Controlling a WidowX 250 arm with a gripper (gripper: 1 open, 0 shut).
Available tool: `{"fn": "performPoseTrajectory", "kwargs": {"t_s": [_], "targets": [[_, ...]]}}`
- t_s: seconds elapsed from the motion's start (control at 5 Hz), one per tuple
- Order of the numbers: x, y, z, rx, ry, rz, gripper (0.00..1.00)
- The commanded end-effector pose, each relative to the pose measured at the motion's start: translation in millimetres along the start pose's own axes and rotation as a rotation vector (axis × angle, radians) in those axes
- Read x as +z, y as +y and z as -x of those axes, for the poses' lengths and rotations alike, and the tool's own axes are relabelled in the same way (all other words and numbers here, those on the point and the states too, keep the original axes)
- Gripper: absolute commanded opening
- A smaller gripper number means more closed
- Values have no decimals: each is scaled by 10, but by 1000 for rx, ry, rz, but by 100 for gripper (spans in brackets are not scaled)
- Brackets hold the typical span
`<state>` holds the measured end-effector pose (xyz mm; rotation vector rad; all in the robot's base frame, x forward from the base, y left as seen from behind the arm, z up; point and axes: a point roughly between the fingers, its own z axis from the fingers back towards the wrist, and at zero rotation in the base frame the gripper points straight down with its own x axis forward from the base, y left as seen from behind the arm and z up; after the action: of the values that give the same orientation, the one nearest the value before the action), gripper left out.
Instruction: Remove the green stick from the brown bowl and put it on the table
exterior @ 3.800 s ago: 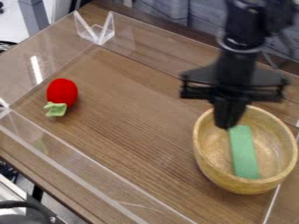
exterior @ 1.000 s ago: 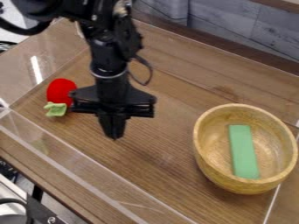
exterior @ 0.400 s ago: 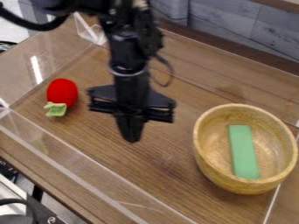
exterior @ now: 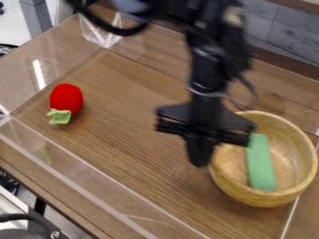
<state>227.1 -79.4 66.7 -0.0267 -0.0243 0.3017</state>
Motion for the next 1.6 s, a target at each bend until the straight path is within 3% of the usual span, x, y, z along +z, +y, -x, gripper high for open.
{"fn": "performPoseTrajectory", "kwargs": {"t_s": [0.0,0.2,0.4,0.6,0.8,1.0,1.4], "targets": [[20,-337,-67,-5,-26,31,0],[-49,-516,-72,-17,-20,49,0],[0,-512,-127,7,-18,63,100],[80,-485,-186,41,-24,78,100],[95,-471,-252,16,-30,95,0],[84,-465,-312,-6,-37,112,0],[94,-404,-191,-84,-44,142,0]]}}
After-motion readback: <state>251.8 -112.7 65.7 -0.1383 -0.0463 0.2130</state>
